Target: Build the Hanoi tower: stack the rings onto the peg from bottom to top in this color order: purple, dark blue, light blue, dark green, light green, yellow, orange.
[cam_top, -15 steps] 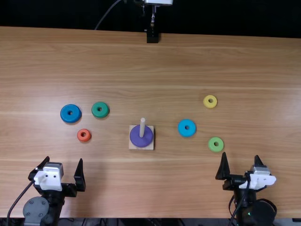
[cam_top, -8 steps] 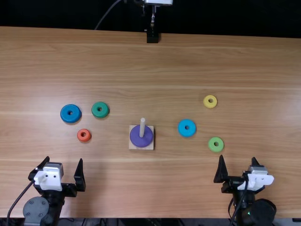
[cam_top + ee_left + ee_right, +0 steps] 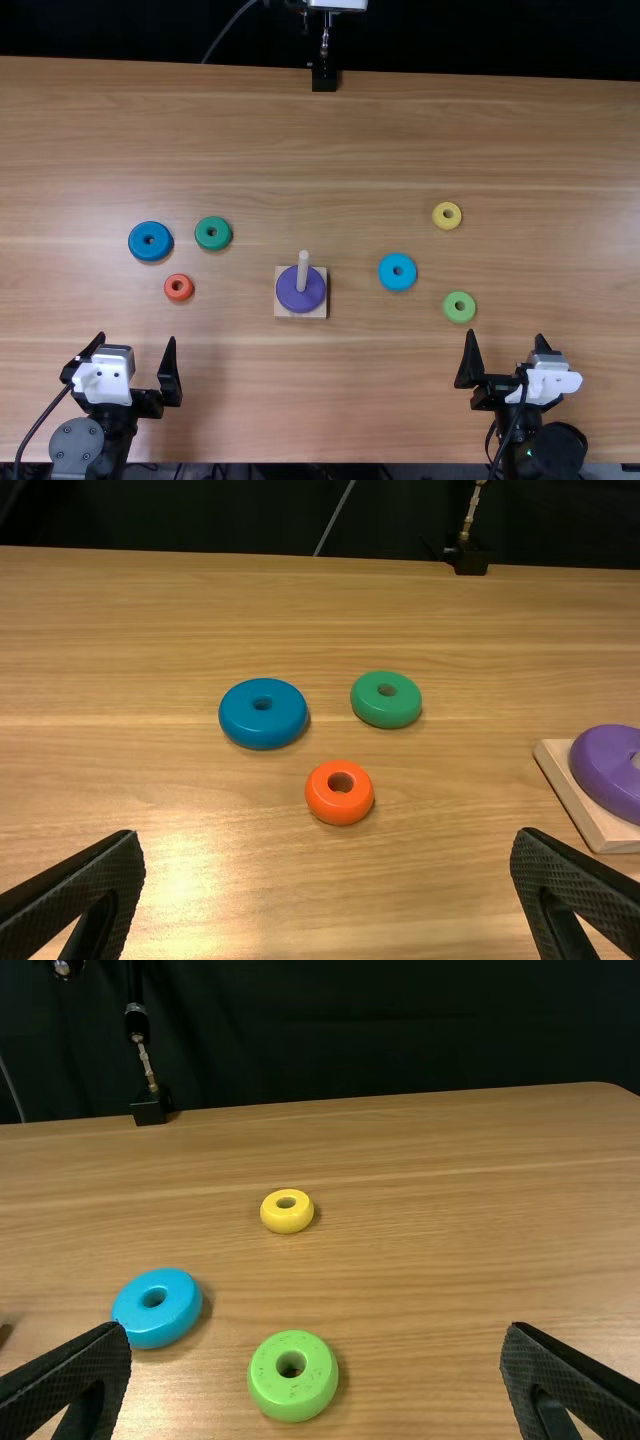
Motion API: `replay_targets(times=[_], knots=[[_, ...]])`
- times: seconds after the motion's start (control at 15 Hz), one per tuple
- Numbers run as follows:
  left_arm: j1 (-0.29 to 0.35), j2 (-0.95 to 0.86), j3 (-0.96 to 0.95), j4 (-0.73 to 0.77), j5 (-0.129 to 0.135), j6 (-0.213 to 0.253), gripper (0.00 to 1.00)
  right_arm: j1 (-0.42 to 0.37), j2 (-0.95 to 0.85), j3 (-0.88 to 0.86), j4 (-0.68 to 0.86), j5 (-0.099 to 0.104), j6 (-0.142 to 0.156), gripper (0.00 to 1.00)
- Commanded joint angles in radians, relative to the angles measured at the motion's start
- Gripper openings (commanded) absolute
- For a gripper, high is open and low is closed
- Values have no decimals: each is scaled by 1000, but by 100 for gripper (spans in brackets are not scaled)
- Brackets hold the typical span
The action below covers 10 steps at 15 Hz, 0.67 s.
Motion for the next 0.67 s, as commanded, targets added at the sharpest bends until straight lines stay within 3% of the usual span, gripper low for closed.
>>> replay_targets(times=[0.0, 0.07, 0.2, 0.33, 0.6], knots=[[3, -12, -104, -78, 12, 5, 100, 1, -13, -60, -76, 0, 0, 100], [3, -12, -104, -78, 21, 7, 100, 1, -13, -60, -76, 0, 0, 100], [15, -12, -104, -80, 14, 5, 100, 1, -13, -60, -76, 0, 0, 100], [18, -12, -104, -74, 30, 3, 100, 1, -13, -62, -76, 0, 0, 100], [61, 183, 158, -65, 19, 7, 100, 1, -13, -60, -76, 0, 0, 100]])
